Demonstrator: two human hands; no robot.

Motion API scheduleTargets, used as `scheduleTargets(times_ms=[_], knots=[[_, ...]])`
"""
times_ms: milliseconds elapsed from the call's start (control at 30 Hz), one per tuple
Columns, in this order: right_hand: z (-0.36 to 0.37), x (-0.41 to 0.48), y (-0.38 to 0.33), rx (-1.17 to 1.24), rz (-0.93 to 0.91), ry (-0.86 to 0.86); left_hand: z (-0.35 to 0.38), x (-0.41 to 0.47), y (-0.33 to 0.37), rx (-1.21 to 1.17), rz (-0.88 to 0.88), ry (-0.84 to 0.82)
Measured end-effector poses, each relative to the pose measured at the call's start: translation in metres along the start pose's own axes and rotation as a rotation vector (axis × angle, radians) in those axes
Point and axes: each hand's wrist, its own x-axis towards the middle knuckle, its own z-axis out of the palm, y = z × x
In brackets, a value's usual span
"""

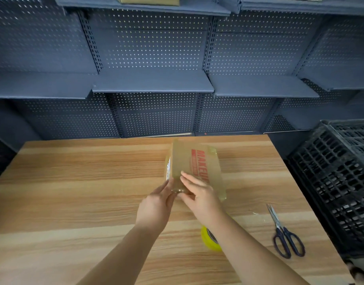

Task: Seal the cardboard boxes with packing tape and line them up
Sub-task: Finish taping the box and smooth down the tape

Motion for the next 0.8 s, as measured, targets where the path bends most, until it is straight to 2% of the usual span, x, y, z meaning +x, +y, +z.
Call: scheduleTargets(times_ms=[100, 200, 267, 400, 567, 667, 800], knots=[[-0.003, 0.001, 0.014, -0.265, 0.116, -0.163, 0.010, -0.009, -0.017, -0.043, -0.061, -0.042], [0.003, -0.002, 0.031, -0.390, 0.095, -0.296, 0.019, -0.018, -0.019, -0.092, -0.179, -0.036], [0.008, -0.005, 0.037, -0.369, 0.072, -0.285, 0.027, -0.022, -0.018, -0.128, -0.202, -0.017], [0.018, -0.012, 0.043, -0.432, -0.030, -0.147, 0.044, -0.028, -0.017, -0.136, -0.209, 0.043], [0.027, -0.014, 0.044, -0.504, -0.037, -0.077, 0.056, -0.033, -0.012, -0.215, -0.291, 0.139], [0.030, -0.015, 0.044, -0.573, -0.100, -0.073, 0.058, -0.034, -0.014, -0.270, -0.361, 0.121], [0.031, -0.016, 0.042, -0.671, -0.173, -0.063, 0.057, -0.036, -0.029, -0.209, -0.247, 0.015]])
